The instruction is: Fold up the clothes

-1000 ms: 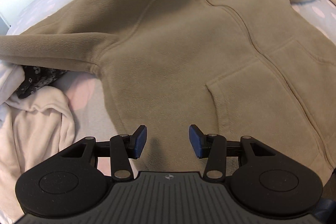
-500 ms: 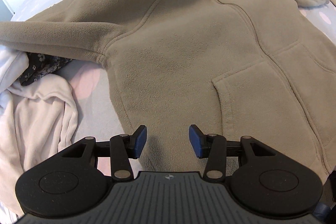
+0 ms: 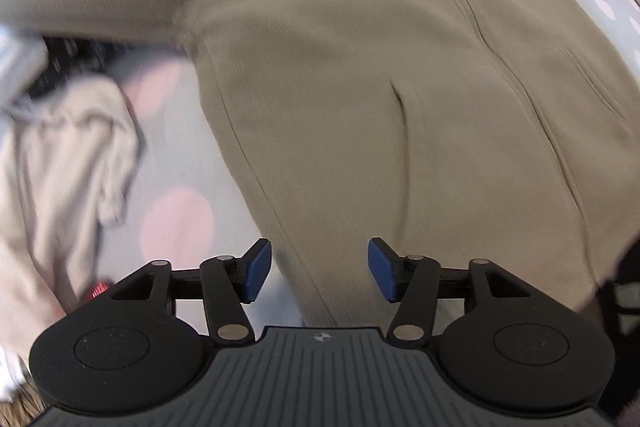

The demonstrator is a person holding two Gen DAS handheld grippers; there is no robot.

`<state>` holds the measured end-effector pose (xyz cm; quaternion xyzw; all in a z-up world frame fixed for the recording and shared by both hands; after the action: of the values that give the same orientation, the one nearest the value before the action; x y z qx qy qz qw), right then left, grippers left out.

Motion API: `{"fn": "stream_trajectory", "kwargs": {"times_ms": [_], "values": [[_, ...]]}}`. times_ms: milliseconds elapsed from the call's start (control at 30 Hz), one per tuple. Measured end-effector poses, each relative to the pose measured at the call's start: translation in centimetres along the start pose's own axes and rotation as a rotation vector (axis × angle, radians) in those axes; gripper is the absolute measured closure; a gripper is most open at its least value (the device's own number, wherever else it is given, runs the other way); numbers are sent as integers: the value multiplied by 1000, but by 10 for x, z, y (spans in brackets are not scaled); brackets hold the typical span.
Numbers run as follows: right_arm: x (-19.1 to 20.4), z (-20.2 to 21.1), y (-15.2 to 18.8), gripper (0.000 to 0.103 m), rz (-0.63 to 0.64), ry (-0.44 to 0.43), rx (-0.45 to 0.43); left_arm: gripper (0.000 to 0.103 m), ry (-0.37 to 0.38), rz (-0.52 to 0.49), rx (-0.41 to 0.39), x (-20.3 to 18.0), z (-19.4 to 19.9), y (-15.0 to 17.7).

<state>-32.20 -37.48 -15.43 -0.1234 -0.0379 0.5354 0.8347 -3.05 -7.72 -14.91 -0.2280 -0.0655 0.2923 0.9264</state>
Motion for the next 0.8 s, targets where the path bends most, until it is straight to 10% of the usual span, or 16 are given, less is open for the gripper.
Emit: {"fn": "stream_trajectory", "kwargs": {"times_ms": [300,433,800], "values": [[2,32,-71,57,-217,-35,-357,46,49,156,157,-9,-5,51],[42,28,-83,57,-124,-89,-392,46,44,241,176,-24,-13,75],[87,7,-81,57,28,-55,-398,90,8,319,81,-35,10,86]]}}
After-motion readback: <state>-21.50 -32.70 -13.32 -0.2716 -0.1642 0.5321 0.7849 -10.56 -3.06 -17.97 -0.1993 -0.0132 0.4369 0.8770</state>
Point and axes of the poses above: each gripper's, at about its wrist camera, not at the fingertips, and z roughly against the way its jaws point, x to its left, y to its underside, the point moved 7 cm from there along -z, roughly the way its jaws point, and after that the axes turned 15 degrees about -x, right-handed, at the moved point
